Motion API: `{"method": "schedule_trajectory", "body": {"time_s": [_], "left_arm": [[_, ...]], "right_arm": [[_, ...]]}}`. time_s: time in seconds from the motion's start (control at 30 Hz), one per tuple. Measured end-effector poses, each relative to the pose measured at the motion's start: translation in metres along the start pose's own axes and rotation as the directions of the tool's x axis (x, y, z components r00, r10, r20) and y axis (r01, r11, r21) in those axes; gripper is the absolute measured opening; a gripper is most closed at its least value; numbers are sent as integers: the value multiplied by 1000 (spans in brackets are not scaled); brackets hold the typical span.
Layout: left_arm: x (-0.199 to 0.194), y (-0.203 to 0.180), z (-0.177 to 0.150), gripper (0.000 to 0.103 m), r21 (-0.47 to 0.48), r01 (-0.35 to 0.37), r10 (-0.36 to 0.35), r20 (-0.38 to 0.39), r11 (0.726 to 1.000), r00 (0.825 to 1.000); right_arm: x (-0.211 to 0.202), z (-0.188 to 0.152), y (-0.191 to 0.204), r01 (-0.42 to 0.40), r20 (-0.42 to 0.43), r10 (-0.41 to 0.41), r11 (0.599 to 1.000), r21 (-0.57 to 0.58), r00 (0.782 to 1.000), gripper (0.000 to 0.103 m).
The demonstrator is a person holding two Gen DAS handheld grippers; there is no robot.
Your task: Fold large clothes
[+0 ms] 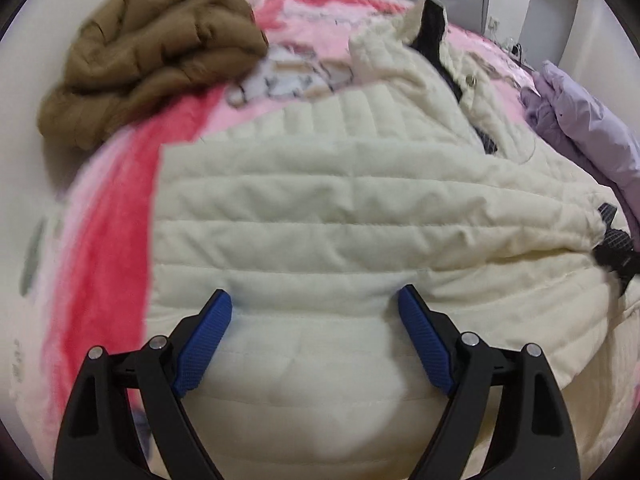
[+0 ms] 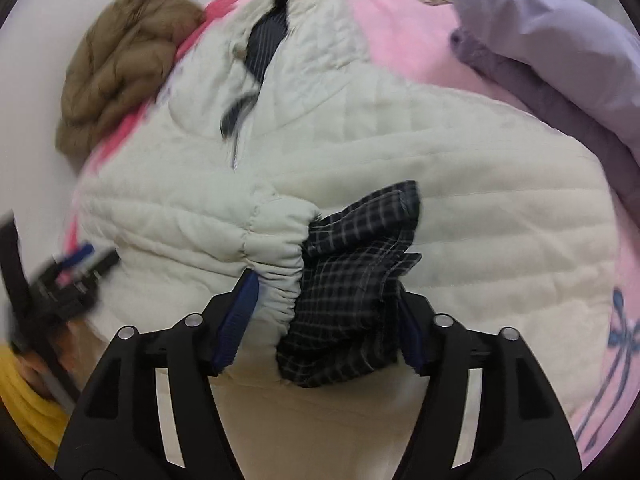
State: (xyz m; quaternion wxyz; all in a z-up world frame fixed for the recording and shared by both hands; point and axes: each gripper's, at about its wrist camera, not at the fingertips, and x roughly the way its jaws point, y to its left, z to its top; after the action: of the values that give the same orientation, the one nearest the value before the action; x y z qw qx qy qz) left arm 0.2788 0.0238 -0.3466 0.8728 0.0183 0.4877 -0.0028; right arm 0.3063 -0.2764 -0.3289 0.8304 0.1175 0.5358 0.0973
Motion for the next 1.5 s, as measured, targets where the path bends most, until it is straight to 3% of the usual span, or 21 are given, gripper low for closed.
{"method": "schedule_trajectory", "body": {"time_s": [0.07,0.13,0.17,0.23,0.27,0.33,0.47,0.53,0.6,0.67,0.77,0.9,1.0,1.07,1.1,1.13,1.2,1.3,1.5], "left_arm": [[-18,-6,-3,84,52,-43,40,61,998,997],[-31,-10,-3,84,86,-22,14,91,996,996],[-36,-13,-5,84,93,4,-13,94,996,996],[-39,-18,-7,84,101,65,-72,77,993,994],[-37,-19,-9,84,106,74,-82,67,992,994],[-27,-27,-12,84,129,73,-79,43,989,996],[-6,-29,-16,84,121,78,-78,-4,990,997],[-6,-28,-15,84,122,79,-79,1,989,997],[-13,-27,-7,84,133,97,-98,1,986,995],[-30,-24,12,84,145,171,-177,27,974,984],[-51,-20,51,86,201,235,-256,88,951,963],[-47,-18,117,89,269,294,-341,147,917,929],[-27,-26,167,89,319,282,-348,174,905,921],[-2,-33,202,75,355,257,-338,189,899,922],[8,-35,212,54,362,256,-338,183,896,923],[26,-37,228,42,359,253,-328,166,898,930],[53,-38,253,38,347,277,-340,137,896,930],[93,-49,290,36,373,270,-329,103,887,939],[145,-82,334,36,412,345,-394,37,843,918]], "right_arm": [[-26,1,8,34,102,-30,999,-37,994,60],[-48,-3,26,47,198,-20,990,-136,980,60],[-51,-5,36,34,206,6,981,-189,979,59],[-43,-9,51,25,166,21,963,-269,986,54],[-30,-14,61,44,124,-6,950,-309,992,47],[-2,-25,70,89,36,-82,934,-346,996,46],[23,-36,75,151,16,-156,919,-365,988,45],[21,-33,76,147,10,-153,924,-352,988,46],[2,-21,72,86,21,-83,955,-284,996,47],[-21,-9,72,28,86,-9,973,-229,996,47],[-42,24,75,24,172,15,975,-219,985,61],[-29,83,76,100,236,-35,958,-270,971,63],[-6,129,71,83,259,-6,954,-287,966,61],[13,159,66,60,249,15,955,-291,968,57],[25,176,62,42,237,29,955,-293,971,49],[33,187,61,33,229,36,956,-291,973,45],[57,216,52,-9,191,65,959,-284,979,37],[90,244,42,-62,125,106,949,-309,987,37],[129,248,41,-39,92,80,921,-387,992,42]]}}
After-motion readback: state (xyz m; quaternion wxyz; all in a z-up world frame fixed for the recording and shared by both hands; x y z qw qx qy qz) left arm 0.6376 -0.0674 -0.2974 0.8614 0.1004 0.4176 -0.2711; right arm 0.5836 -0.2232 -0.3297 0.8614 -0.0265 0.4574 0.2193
